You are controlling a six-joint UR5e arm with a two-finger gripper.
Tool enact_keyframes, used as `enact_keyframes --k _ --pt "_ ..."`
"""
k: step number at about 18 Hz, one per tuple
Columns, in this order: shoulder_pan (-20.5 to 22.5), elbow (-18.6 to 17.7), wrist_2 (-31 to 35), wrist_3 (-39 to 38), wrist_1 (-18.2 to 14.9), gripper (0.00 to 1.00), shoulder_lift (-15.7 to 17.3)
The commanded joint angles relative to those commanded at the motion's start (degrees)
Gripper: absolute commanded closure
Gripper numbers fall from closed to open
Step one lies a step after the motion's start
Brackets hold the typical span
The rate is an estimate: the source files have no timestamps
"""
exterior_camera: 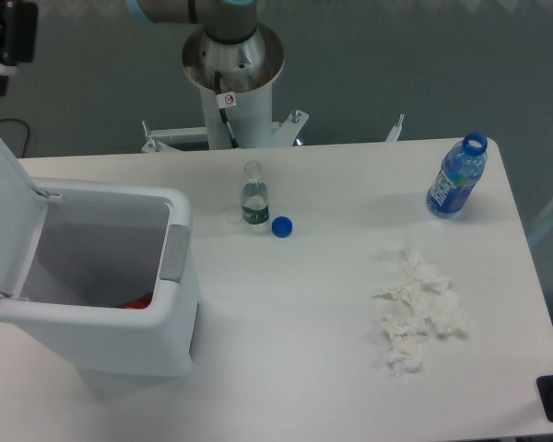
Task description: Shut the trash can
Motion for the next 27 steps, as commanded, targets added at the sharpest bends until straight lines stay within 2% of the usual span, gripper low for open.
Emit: enact_keyframes --k 2,5,13,17,27 --pt "-1.2 0.6 0.0 0.4 0.5 0.00 -2.0" --pt "-2.7 1.0 0.1 0.6 3.0 0.00 -4.0" --pt "-3.8 2.6 0.2 0.6 3.3 0.00 -6.9" --pt "-3.8 5.9 0.5 0.4 3.3 0.00 -9.6" --pt "-3.7 5.5 2.9 0.7 3.6 0.00 -10.6"
